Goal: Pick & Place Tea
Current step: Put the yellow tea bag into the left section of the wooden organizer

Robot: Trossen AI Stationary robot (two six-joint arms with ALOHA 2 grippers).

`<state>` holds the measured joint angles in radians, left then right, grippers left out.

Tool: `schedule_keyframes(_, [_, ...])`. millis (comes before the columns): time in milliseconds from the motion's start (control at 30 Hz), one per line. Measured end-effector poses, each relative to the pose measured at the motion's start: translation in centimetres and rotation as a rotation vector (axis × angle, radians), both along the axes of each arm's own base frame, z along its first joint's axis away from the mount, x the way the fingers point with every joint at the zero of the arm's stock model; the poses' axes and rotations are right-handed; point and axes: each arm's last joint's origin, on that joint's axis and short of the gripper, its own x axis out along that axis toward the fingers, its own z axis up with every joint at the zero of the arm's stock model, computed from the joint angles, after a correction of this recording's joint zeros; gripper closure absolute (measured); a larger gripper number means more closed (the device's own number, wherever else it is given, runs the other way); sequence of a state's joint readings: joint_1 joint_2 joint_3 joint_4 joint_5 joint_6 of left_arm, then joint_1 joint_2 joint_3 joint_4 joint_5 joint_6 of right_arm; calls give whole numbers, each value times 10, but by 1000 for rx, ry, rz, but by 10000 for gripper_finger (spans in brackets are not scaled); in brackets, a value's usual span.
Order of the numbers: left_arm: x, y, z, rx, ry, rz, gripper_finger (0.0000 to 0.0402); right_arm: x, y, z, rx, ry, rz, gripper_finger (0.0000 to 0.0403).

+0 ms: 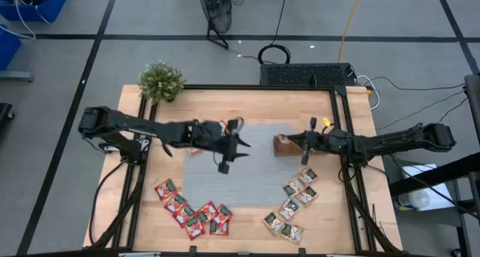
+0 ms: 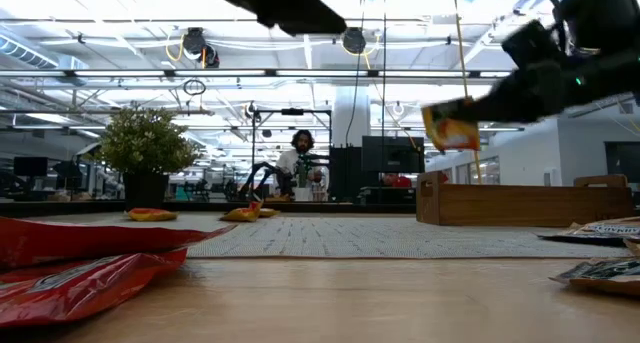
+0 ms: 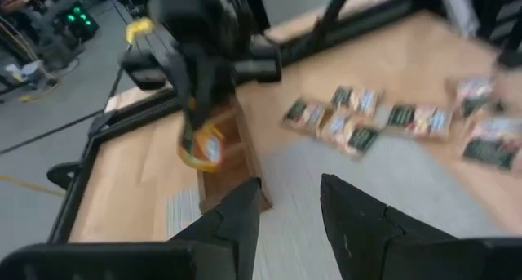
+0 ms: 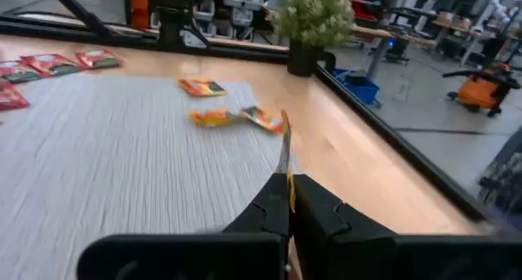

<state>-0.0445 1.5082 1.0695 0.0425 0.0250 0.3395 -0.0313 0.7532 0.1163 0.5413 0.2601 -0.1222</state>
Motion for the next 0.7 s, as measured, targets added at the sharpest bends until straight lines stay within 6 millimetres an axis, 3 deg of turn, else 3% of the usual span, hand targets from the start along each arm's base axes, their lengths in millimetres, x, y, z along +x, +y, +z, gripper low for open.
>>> schedule_keyframes(67, [-3, 5, 6, -27, -15, 1, 266, -4, 0, -8, 20, -1, -5, 403])
schedule_keyframes(200, [-3, 11, 7, -55, -23, 24, 266, -4, 0, -3, 24, -54, -34, 403])
schedule_keyframes(367, [-3, 13, 7, -80, -21, 33, 266, -6, 1, -8, -14, 39, -91, 403])
schedule_keyframes(533, [-2, 12, 8, -75, -40, -20, 266, -4, 3, -11, -5, 79, -22, 403])
schedule_keyframes(700, [-2, 15, 10, -71, -62, -37, 266, -3, -5, -22, 27, 161, -107, 403])
